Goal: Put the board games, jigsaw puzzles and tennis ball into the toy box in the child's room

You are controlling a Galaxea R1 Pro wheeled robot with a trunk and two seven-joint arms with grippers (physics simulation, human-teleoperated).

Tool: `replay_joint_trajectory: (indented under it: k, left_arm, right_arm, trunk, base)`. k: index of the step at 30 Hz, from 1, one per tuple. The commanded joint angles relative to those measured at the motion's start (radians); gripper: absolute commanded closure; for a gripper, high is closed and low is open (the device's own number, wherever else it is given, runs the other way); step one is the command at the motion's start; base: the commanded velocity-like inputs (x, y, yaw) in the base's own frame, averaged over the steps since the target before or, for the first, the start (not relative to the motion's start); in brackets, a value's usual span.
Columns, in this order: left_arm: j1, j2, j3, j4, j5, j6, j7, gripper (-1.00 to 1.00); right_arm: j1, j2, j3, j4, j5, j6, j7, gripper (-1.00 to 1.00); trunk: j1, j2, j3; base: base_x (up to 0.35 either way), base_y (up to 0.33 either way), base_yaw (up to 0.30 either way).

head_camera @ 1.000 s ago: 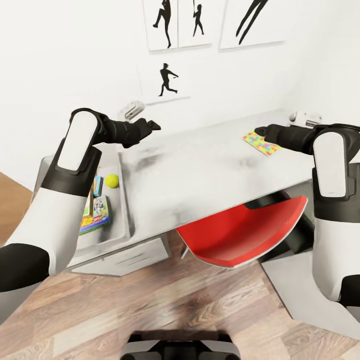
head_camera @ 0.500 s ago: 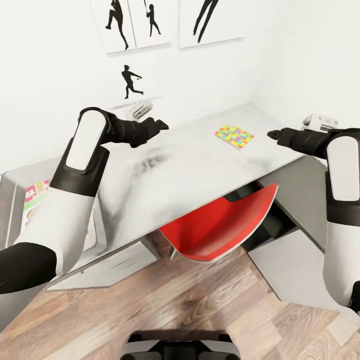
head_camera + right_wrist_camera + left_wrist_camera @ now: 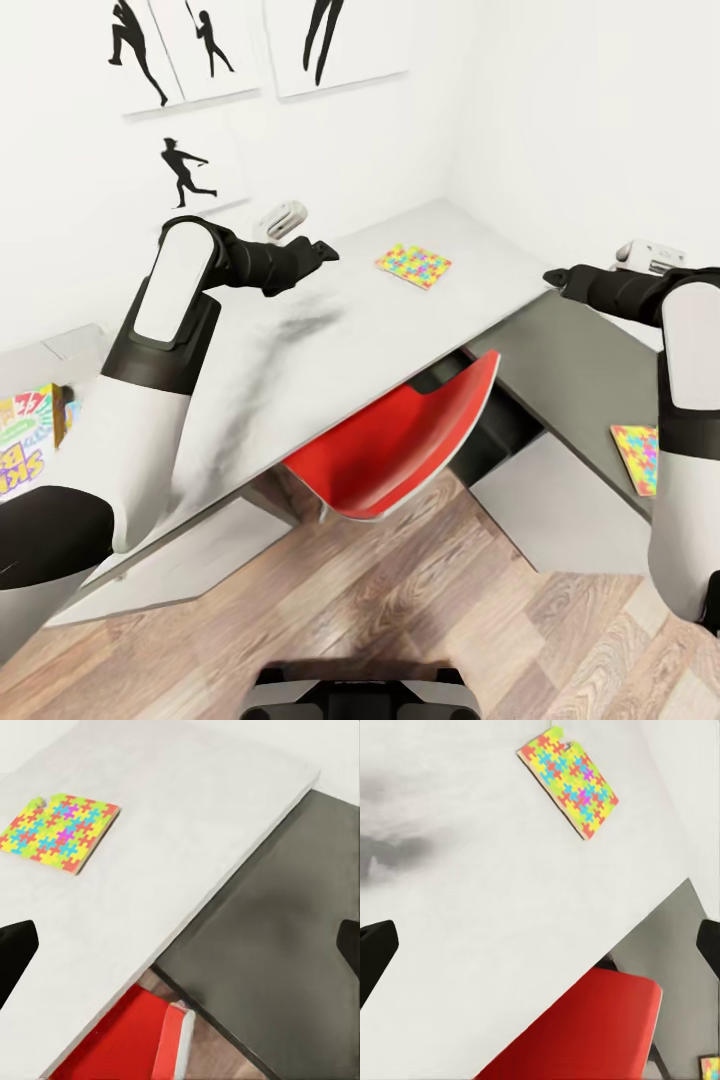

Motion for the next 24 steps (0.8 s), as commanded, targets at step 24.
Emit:
replay_joint_trajectory:
  k: [24]
  left_arm:
    - [0.035,0.001,0.004,-0.028,0.027,0.001,0.014,-1.0]
  right_arm:
    - [0.061,-0.046,-0.091,0.001,-0.012,0.003,-0.007,-1.0]
  trunk:
    - [0.001,-0.002,-0.001]
  base:
    - [0.0,0.0,-0.284]
